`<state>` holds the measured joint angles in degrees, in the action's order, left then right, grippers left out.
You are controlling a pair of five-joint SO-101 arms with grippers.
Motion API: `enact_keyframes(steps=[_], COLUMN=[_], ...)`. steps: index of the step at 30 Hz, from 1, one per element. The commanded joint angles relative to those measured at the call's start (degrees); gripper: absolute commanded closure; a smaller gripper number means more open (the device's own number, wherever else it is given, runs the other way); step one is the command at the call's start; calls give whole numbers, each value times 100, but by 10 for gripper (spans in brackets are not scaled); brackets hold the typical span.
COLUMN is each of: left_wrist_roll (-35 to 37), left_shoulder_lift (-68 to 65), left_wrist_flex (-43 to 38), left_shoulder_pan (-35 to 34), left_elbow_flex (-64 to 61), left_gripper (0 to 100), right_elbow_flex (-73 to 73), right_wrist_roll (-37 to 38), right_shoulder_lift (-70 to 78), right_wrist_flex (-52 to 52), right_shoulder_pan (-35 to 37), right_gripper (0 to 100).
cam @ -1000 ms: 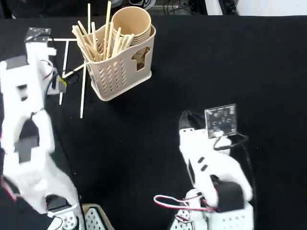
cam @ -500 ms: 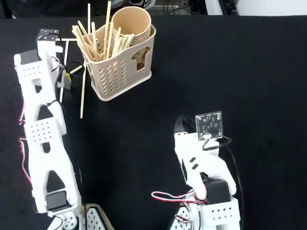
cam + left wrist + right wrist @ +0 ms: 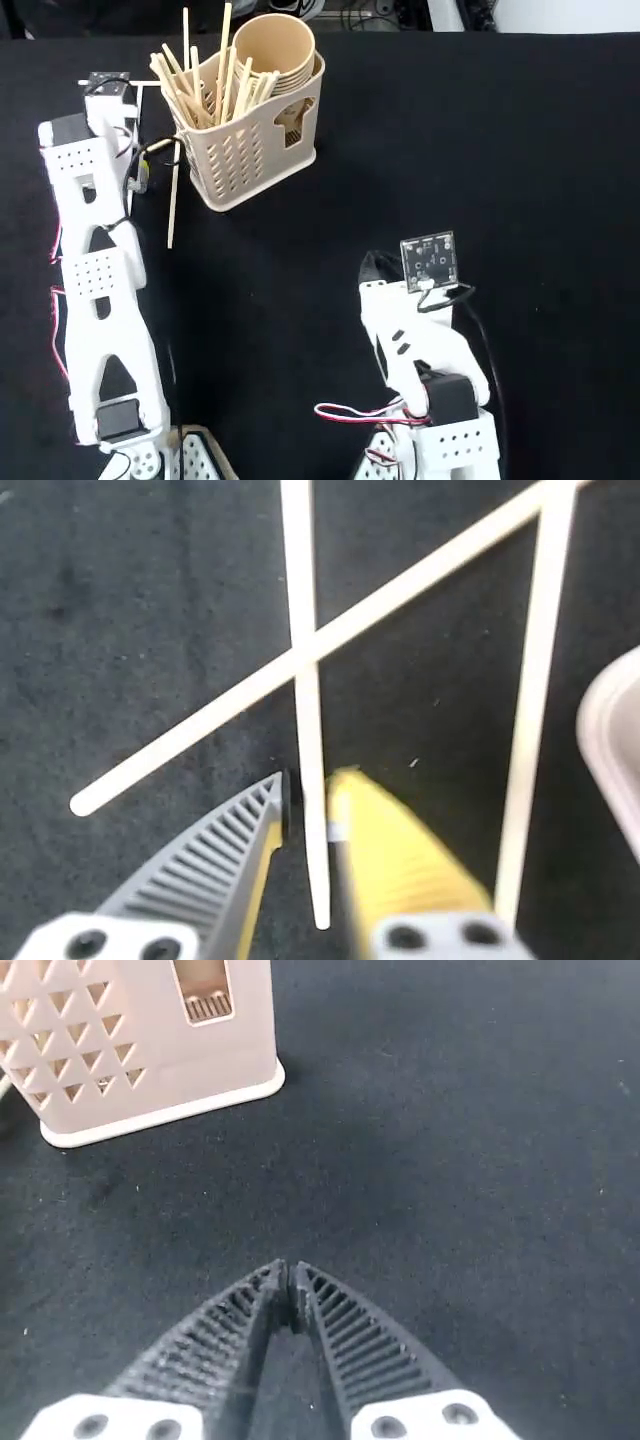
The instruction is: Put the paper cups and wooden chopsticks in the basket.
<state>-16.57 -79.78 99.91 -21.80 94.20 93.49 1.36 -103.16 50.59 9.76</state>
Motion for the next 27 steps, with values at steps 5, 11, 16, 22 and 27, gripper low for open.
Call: enact_keyframes(steps=[5,11,16,22,27], left_wrist_roll=[53,35,-176,-193,-659], left_shoulder_lift=[35,308,1345,3481,5354], left_wrist_flex=[114,123,123,88,-35], left_shoulder_pan=[-453,-541,-716,-813,-936], left_elbow_flex=[4,-989,-3073,-6088,-8084], left_gripper=[971,971,971,970,970], right_elbow_flex=[242,295,295,295,295], right_wrist_roll=[-18,-9,-9,-9,-9], right_shoulder_lift=[-470,-462,-462,-462,-462], right_wrist_flex=[-457,-536,-545,-545,-545], right_shoulder_pan=[70,62,62,62,62], right_gripper=[986,986,986,986,986])
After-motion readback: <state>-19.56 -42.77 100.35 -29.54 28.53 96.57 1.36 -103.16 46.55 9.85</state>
